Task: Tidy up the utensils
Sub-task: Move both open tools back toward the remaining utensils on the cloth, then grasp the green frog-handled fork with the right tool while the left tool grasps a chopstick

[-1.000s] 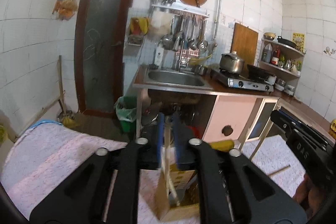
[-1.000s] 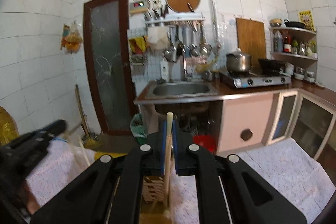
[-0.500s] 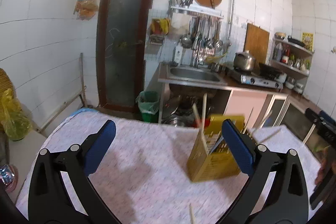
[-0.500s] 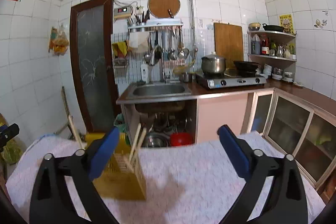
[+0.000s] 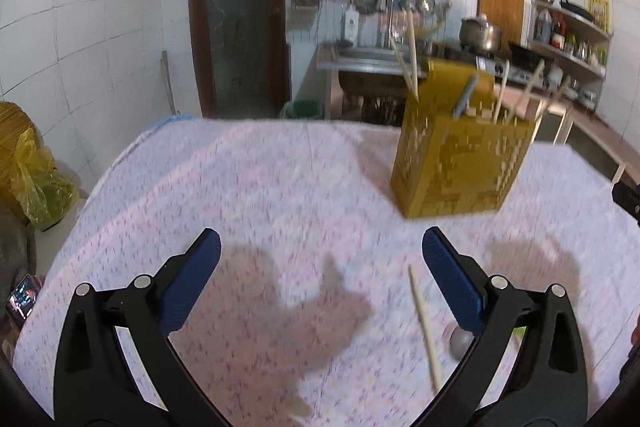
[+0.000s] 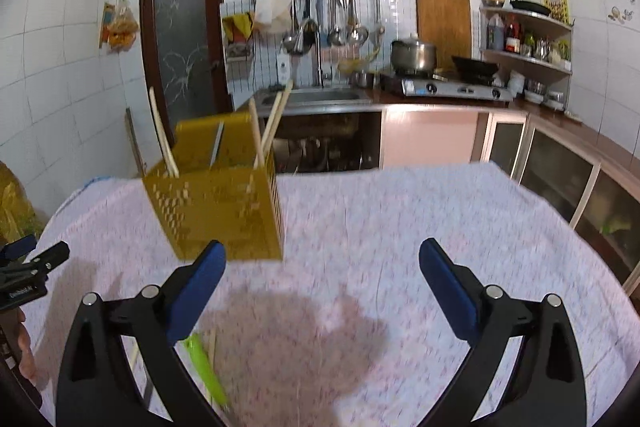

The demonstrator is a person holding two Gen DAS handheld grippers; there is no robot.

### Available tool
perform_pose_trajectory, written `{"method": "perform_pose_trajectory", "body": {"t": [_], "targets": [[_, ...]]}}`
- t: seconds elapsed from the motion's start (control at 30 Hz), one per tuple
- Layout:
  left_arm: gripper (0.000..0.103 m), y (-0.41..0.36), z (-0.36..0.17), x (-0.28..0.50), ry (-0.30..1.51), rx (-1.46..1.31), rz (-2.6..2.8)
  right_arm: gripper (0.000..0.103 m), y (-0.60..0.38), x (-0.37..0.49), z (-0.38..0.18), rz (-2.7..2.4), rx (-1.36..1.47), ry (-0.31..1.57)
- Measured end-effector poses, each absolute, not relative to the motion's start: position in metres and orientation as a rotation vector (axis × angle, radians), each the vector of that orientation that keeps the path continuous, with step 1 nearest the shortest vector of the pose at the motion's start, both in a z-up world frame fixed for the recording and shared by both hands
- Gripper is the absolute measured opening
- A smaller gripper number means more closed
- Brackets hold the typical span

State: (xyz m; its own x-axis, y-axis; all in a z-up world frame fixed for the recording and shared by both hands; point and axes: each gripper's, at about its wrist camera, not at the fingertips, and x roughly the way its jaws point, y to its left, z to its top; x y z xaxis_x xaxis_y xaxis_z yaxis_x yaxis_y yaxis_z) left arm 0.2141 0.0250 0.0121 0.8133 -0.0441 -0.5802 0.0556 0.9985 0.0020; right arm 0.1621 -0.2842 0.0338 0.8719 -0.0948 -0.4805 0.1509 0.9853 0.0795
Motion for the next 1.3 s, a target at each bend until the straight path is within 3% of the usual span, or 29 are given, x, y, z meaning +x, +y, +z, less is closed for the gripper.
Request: {"method": "perform_pose_trajectory", "body": {"t": [0.37,0.97,1.3], "targets": [[0.098,0.015,-0.042,0.214,0.748,0.051,-0.071,0.095,-0.265,0.158,-0.018,-0.098,0.114,0.629],[0.098,0.007,-0.058,0.232,0.842,0.044,-0.045,0.093,-0.213,0.179,-0.049,0.068,0.014,0.809],[0.098,-0.012,-0.053,0.237,0.843,0.108,-0.056,0.038,-0.209,0.196,-0.061,0.117,0.052,0.878]]}}
